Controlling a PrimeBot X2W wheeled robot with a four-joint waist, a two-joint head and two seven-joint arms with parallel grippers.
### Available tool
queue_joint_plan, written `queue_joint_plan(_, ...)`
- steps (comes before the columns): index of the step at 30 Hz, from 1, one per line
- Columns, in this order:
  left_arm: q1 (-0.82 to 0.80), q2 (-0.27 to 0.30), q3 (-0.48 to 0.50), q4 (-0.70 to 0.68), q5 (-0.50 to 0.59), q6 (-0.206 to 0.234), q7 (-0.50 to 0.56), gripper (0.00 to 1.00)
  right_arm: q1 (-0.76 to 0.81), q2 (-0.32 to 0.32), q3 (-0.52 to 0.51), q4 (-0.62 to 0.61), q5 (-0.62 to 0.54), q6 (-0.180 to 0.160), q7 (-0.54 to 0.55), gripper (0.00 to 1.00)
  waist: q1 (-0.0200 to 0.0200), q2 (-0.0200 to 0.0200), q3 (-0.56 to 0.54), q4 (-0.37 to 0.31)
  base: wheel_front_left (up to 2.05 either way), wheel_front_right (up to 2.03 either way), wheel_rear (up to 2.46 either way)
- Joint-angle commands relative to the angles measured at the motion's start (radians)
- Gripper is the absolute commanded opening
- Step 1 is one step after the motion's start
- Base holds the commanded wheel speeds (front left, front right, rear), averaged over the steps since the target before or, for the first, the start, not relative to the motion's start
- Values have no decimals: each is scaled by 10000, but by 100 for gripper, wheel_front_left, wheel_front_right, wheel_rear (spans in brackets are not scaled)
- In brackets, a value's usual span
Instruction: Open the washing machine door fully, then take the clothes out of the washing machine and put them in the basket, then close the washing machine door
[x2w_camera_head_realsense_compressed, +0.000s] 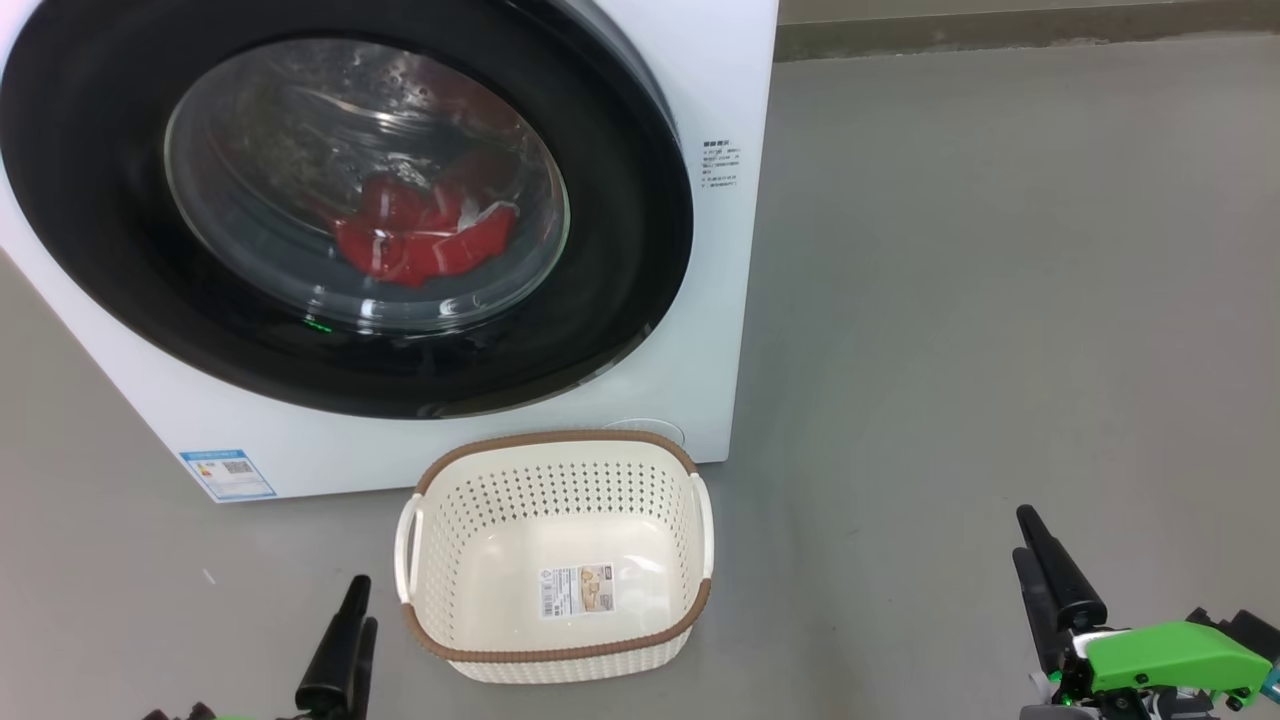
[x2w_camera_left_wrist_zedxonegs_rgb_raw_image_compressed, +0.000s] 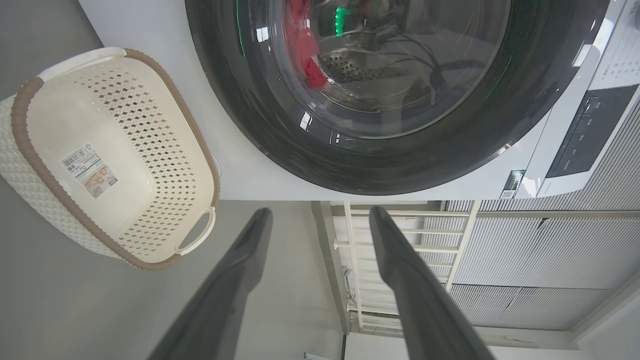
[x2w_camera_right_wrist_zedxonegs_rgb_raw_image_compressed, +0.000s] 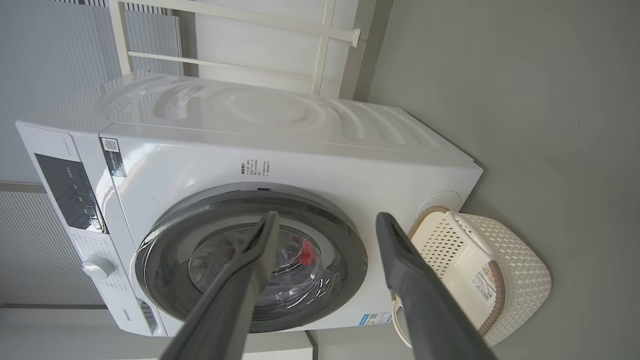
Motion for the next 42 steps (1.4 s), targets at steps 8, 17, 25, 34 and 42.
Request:
queue_joint_plan(8,-701,178,-54,-81,1146,90,-335,100,-757,-165,129,-40,-1033,0,-300,100,-1,0,37,-20,0,0,0)
queue_joint_plan(17,-887,143,-125,-34,2420,178,-603,100,-978,-114,67,-4,-2575,0,-565,100,-1,0,25,-40,0,0,0)
queue_joint_plan(25,-1066,115,-212,32,3477,270,-841,100,-1149,-119,27,-49,-4265,-1,-801,100,-1,0,-12,-42,0,0,0)
queue_joint_plan(34,-1284,111,-344,124,4612,372,-1107,100,-1278,-136,34,-103,-5829,-1,-1064,100,-1,0,-67,-27,0,0,0)
queue_joint_plan(42,-1478,122,-505,194,5837,479,-1374,100,-1432,-154,-10,-148,-7041,-2,-1329,100,-1,0,-144,3,0,0,0)
